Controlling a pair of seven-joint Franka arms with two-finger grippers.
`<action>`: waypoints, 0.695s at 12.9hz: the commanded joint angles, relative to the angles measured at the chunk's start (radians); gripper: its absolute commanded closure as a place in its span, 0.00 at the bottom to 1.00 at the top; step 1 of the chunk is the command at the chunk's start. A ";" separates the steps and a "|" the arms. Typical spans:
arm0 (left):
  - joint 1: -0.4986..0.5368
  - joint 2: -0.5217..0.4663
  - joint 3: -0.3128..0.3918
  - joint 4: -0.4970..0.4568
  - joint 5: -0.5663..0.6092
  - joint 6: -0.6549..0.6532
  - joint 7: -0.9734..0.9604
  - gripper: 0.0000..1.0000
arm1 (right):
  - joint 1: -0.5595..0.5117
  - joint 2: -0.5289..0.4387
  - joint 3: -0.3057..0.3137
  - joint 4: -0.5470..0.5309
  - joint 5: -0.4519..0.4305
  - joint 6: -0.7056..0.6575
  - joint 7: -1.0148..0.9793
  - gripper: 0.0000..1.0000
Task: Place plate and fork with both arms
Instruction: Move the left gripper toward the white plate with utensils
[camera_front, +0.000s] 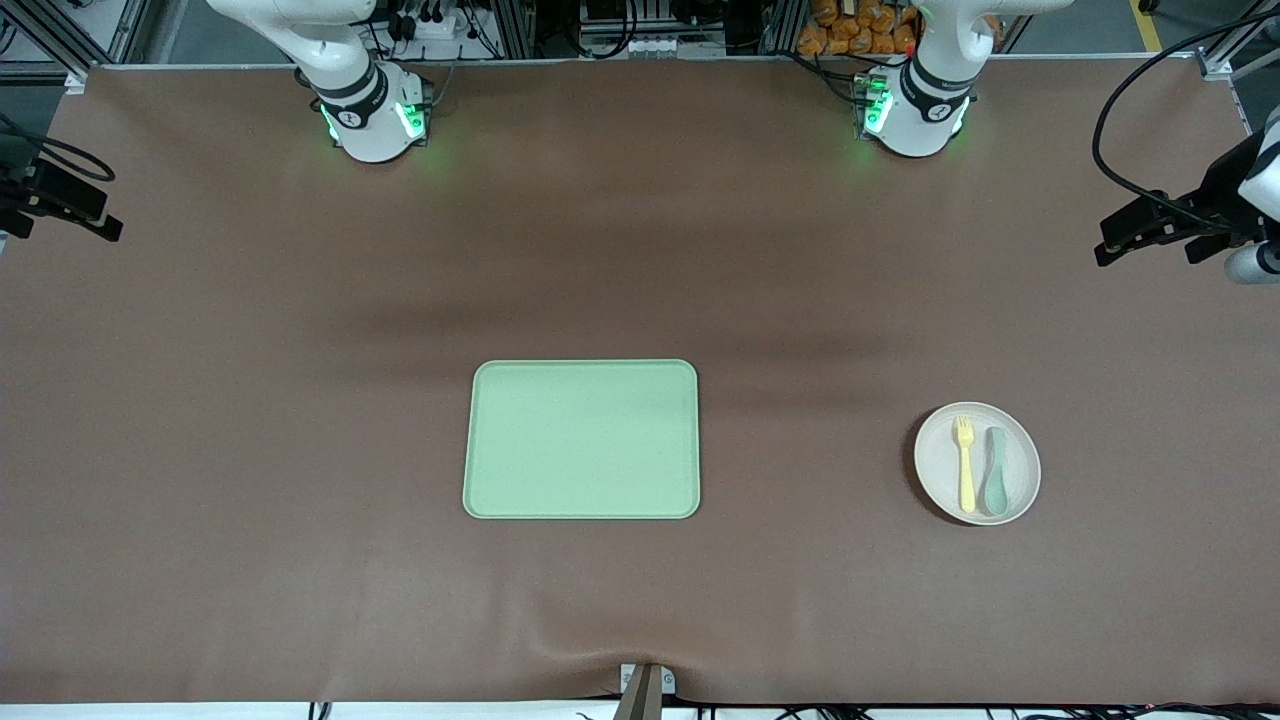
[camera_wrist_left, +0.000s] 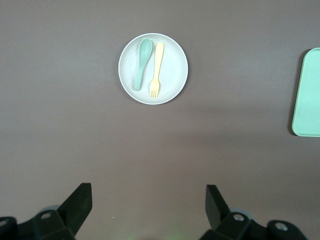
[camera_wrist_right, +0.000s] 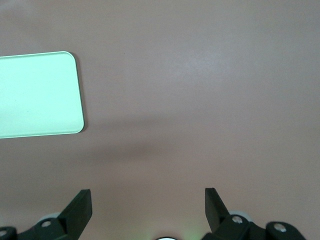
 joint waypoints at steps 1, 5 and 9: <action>-0.001 -0.016 0.001 -0.014 -0.004 -0.001 0.011 0.00 | -0.003 0.008 0.001 0.015 0.002 -0.010 0.018 0.00; 0.028 0.013 0.000 -0.010 -0.007 -0.001 0.013 0.00 | -0.002 0.006 0.001 0.015 0.002 -0.010 0.018 0.00; 0.059 0.128 0.002 0.044 -0.009 0.005 0.027 0.00 | -0.003 0.008 0.001 0.015 0.002 -0.010 0.018 0.00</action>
